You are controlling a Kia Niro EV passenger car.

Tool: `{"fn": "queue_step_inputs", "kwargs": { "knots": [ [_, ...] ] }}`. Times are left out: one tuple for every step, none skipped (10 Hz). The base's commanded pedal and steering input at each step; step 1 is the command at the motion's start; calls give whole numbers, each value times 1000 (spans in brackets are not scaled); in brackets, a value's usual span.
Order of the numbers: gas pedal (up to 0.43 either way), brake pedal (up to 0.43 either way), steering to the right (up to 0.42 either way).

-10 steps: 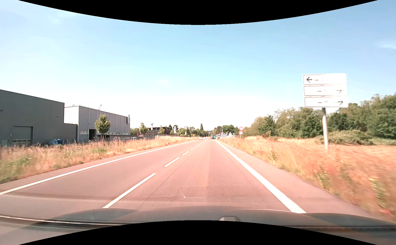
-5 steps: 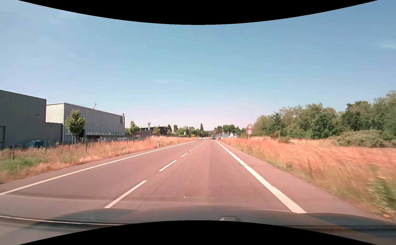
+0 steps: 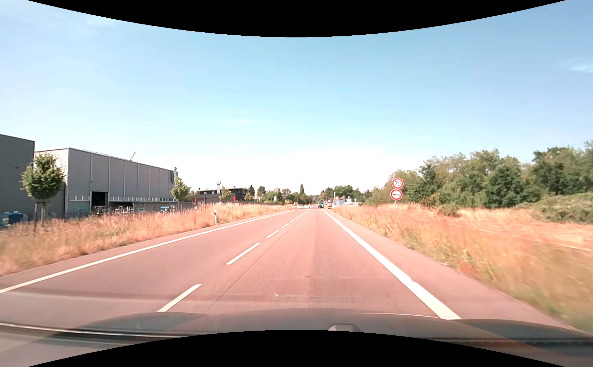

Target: Follow the waypoints while adhering to traffic rules and regulations

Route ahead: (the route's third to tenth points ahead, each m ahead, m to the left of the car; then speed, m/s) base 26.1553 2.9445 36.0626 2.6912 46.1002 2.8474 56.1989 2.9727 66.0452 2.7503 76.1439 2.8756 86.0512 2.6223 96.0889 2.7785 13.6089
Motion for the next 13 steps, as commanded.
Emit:
{"fn": "queue_step_inputs", "kwargs": {
  "knots": [
    [0,0,-4],
    [0,0,-4],
    [0,0,-5],
    [0,0,-4],
    [0,0,-4],
    [0,0,-4],
    [0,0,-4],
    [0,0,-4],
    [0,0,-4],
    [0,0,-4],
    [0,0,-4],
    [0,0,-4],
    [0,18,-4]
  ]
}}
